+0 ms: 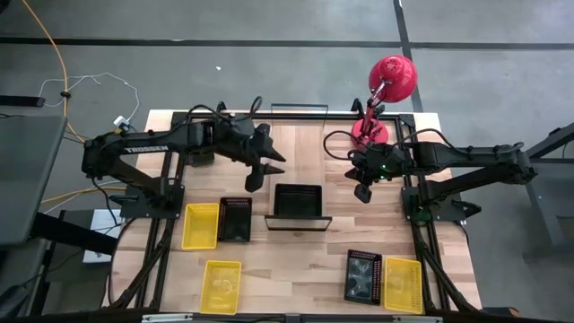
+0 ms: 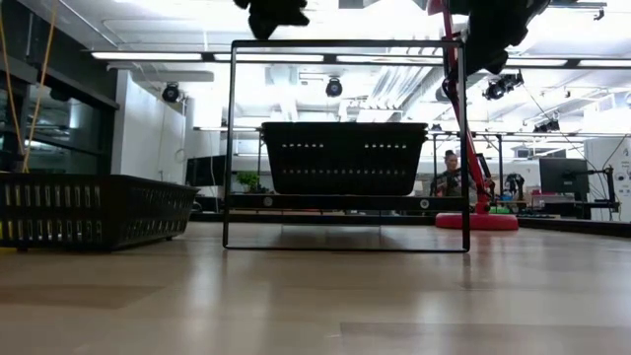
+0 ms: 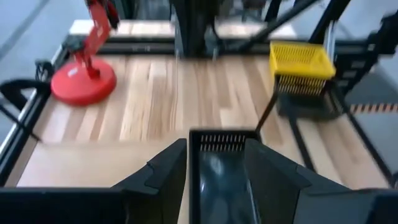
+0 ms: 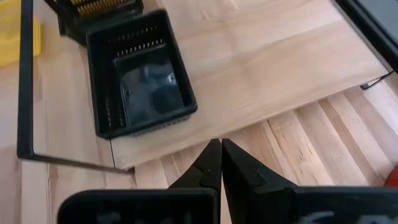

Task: Stack baskets on shelf by color
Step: Put the black bin on the shelf

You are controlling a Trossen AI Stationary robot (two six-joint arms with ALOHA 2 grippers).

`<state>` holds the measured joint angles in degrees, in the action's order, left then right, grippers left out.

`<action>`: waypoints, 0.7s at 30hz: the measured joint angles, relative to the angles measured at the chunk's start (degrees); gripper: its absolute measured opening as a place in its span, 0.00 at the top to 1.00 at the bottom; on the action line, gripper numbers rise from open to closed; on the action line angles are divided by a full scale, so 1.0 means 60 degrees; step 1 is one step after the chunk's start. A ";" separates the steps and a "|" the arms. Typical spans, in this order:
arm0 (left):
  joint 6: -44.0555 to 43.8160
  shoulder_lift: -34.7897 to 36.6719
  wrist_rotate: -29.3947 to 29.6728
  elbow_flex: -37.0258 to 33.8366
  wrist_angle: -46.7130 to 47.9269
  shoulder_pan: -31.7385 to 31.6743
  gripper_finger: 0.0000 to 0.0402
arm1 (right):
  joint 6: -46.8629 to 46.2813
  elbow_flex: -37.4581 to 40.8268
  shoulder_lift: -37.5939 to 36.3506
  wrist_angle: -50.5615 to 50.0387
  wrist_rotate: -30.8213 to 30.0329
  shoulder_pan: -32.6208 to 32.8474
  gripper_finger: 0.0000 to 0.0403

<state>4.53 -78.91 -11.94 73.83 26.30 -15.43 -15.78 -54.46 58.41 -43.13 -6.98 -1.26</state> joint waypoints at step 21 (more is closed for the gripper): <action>-0.2826 0.0342 0.0820 -0.2182 -0.4054 0.0763 0.63 | 0.0715 0.0000 0.0000 -0.0496 0.0946 0.0011 1.00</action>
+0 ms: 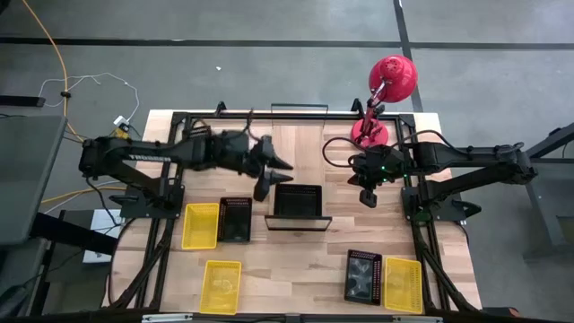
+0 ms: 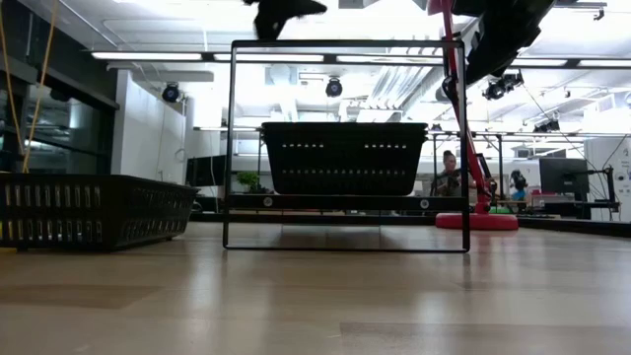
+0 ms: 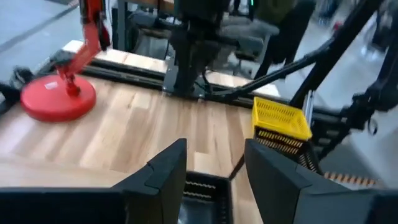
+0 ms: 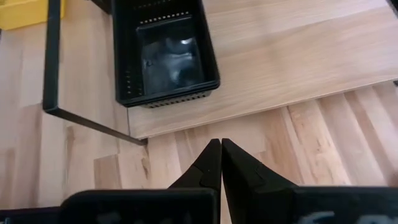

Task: Stack baskets on shelf by color
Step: Put the black bin on the shelf

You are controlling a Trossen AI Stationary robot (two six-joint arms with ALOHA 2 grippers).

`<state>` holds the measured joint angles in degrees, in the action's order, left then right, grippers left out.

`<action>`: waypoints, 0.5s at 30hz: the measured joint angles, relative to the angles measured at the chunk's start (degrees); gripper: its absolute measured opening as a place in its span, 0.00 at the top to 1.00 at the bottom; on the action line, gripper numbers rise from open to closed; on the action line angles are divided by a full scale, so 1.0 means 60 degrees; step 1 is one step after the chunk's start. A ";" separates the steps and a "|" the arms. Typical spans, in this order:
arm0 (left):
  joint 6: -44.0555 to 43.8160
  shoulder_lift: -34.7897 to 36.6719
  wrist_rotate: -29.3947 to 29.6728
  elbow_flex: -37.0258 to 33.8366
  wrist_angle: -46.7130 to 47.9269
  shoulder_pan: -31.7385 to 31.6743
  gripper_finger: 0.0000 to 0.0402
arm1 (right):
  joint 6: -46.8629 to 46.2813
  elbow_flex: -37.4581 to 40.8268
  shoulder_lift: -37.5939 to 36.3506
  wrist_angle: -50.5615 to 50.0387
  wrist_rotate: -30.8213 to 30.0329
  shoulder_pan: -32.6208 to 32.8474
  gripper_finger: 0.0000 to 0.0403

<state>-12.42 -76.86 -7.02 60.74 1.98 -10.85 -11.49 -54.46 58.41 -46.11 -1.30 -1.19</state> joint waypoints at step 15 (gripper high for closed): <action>-0.0007 0.2882 0.0814 -0.2205 -0.0041 -0.0494 0.63 | -0.1950 0.0000 0.0000 0.1566 0.0073 0.0000 1.00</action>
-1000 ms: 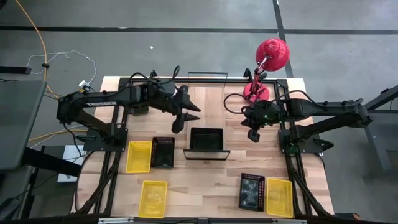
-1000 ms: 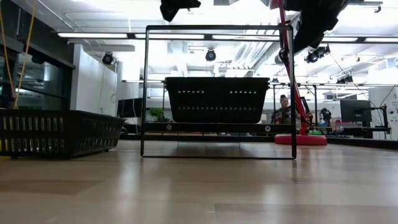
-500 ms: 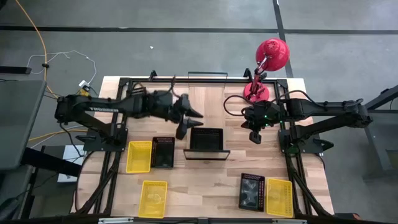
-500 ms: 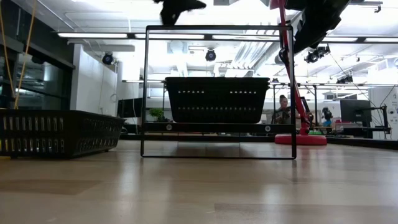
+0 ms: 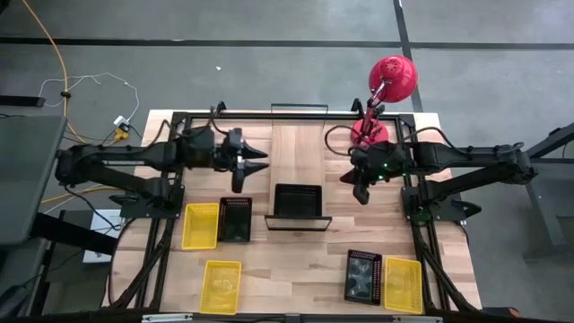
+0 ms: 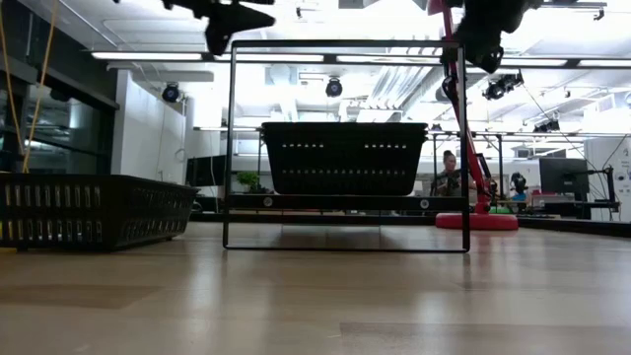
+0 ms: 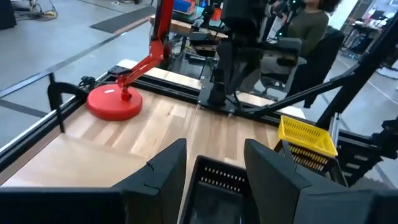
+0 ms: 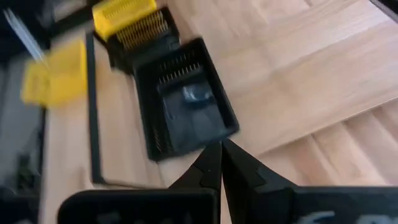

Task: Stack baskets on shelf by color
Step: Put the black bin on the shelf

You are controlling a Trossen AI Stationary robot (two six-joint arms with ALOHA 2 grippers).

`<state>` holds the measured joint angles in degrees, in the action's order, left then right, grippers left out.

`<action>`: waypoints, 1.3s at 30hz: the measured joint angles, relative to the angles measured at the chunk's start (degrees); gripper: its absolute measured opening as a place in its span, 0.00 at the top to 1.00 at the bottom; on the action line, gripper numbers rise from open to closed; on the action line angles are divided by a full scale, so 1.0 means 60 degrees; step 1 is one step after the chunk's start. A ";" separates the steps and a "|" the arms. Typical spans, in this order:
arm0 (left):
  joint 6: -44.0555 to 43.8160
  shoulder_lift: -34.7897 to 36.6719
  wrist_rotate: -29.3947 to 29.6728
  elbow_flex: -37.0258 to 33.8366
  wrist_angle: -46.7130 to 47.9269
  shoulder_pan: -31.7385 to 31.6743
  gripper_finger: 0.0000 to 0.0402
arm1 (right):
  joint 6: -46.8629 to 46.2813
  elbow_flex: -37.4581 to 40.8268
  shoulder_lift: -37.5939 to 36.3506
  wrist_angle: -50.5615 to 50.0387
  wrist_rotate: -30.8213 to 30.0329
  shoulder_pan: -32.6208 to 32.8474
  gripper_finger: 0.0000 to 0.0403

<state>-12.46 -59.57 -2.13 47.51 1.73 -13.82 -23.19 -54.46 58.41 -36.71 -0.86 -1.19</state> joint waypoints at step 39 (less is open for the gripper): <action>0.0400 -0.0931 0.0185 0.0007 0.7078 0.0861 0.57 | -0.3313 0.0000 0.0004 0.0972 0.0836 0.0095 1.00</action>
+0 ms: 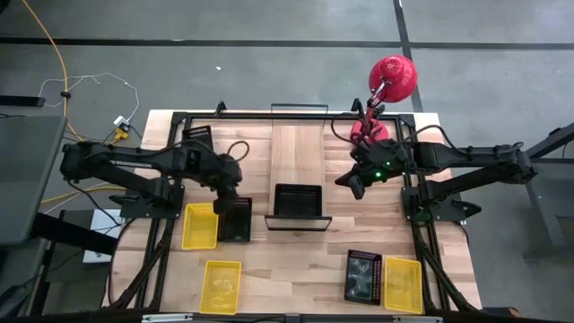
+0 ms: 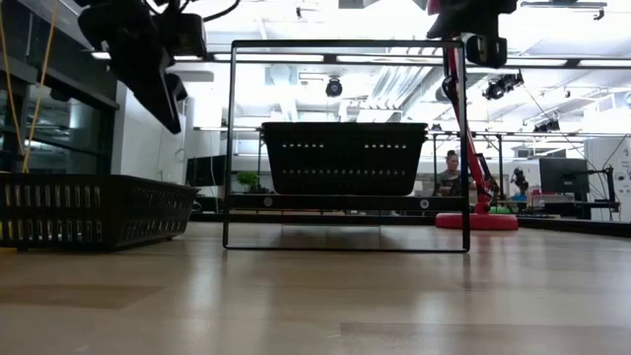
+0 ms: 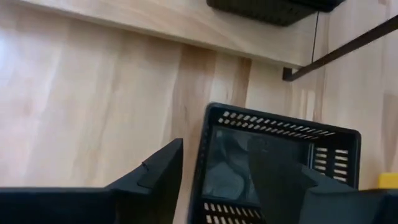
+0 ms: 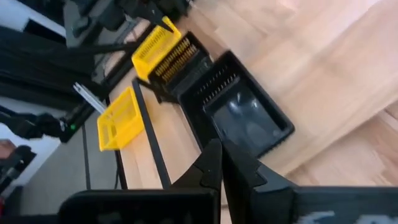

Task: Stack baskets on shelf by color
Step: Put the black bin on the shelf

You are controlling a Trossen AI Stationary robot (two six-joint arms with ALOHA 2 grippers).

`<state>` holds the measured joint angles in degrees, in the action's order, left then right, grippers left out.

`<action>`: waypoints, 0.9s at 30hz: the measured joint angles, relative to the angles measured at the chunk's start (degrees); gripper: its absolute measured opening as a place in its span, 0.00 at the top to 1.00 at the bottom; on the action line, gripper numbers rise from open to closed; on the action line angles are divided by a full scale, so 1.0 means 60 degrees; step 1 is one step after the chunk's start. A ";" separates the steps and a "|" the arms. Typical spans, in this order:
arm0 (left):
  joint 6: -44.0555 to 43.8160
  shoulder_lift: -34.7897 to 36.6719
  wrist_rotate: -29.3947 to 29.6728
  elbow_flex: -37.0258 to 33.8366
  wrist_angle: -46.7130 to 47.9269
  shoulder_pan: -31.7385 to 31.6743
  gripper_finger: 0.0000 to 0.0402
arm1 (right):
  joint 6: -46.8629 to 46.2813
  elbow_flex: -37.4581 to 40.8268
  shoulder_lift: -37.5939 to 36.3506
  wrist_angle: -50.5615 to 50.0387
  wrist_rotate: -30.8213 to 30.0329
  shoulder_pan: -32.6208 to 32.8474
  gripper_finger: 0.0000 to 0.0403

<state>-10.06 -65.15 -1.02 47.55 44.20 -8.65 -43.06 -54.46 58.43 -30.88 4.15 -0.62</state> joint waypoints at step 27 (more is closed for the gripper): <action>0.1707 -0.4055 0.0739 0.0004 -0.0362 0.0446 0.45 | 0.0185 0.0000 0.0000 -0.1317 -0.0847 0.0004 1.00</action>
<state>0.18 -89.48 3.41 47.57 42.02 -5.97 -41.95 -54.46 58.43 -38.78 -0.93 -0.60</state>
